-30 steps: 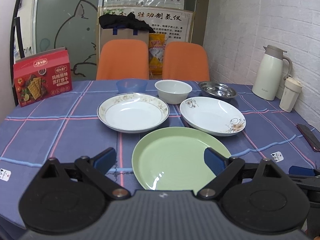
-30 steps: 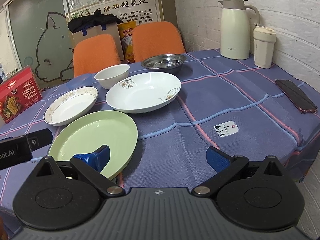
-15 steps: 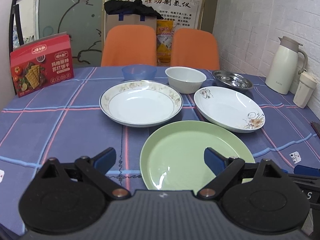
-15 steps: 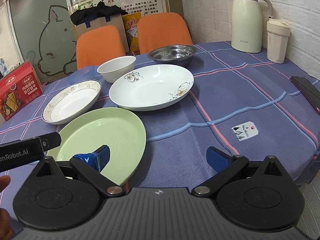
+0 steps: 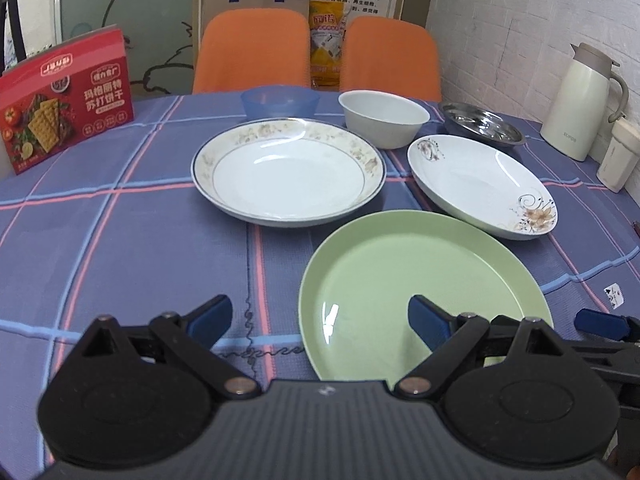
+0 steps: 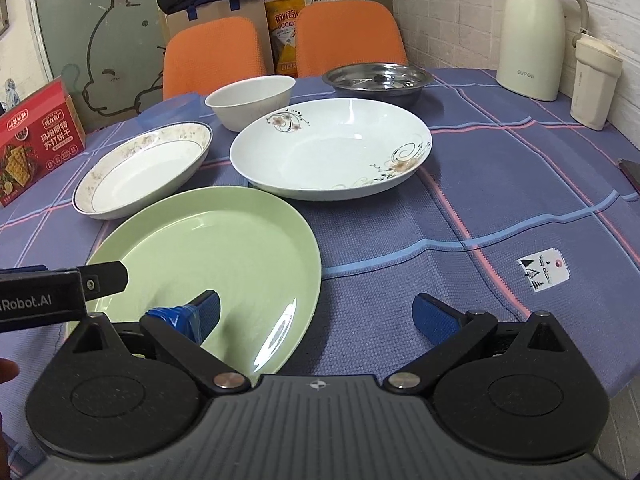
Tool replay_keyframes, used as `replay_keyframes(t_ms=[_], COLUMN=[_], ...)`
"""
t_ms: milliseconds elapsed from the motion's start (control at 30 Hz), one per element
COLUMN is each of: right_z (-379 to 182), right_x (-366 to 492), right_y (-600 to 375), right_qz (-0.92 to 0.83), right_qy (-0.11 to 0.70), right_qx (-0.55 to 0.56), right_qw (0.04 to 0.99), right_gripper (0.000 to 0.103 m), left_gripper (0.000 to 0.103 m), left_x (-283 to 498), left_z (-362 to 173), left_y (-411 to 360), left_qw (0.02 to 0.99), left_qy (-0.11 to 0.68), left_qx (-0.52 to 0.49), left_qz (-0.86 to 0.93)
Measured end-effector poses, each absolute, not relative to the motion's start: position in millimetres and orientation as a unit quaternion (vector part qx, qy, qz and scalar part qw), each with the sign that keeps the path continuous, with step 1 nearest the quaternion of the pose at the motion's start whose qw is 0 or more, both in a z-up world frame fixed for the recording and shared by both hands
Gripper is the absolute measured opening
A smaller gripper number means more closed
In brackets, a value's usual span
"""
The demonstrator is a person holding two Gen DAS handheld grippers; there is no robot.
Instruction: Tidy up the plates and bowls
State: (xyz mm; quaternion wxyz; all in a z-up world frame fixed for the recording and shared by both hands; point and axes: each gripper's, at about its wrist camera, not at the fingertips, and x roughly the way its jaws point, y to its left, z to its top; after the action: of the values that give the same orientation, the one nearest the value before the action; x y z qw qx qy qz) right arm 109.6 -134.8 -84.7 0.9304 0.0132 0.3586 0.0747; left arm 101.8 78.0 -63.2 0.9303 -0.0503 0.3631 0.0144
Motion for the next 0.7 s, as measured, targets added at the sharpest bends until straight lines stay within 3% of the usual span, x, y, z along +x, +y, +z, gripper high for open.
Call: replay_keyframes(t_ms=[167, 333, 700], right_z=[-89.9, -99.9, -94.1], right_x=[108.4, 94.5, 108.0], right_y=[-129.5, -138.5, -126.8], right_qz=[0.084, 0.118, 0.136], right_qy=[0.349, 0.289, 0.303], right_qx=[-0.02, -0.031, -0.032], right_qw=[0.933, 0.95, 0.943], right_gripper=[0.091, 0.091, 0.089], left_gripper=[0.09, 0.09, 0.089], left_x=[111.1, 118.4, 125.8], left_z=[-72.1, -81.7, -81.3], left_y=[79.3, 85.4, 87.1], left_qw=[0.927, 0.923, 0.921], left_qy=[0.372, 0.384, 0.386], left_qx=[-0.042, -0.029, -0.013], left_qz=[-0.004, -0.014, -0.051])
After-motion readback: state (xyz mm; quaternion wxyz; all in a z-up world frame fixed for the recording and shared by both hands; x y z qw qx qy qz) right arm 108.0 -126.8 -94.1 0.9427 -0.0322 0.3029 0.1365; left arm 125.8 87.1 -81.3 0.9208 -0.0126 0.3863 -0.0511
